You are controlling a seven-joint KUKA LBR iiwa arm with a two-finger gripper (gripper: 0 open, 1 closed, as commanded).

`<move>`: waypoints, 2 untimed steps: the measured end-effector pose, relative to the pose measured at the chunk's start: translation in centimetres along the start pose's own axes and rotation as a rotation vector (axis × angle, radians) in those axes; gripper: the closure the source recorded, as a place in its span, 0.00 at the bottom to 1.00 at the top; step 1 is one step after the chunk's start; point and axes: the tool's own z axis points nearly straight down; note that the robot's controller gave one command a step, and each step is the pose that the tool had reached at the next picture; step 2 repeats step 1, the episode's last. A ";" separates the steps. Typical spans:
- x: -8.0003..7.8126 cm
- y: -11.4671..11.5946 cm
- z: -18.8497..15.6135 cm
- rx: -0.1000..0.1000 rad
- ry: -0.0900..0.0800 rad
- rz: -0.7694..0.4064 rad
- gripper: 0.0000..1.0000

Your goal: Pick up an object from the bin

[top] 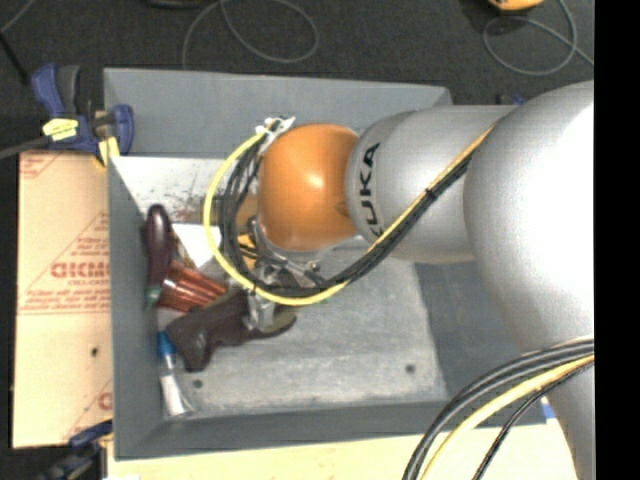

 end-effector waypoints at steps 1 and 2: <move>0.0 0.0 0.0 0.000 0.000 0.001 1.00; 0.0 0.0 0.0 0.000 0.000 0.001 1.00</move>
Offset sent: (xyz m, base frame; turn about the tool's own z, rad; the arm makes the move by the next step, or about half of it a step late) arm 0.0076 -0.0076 0.0851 -0.0698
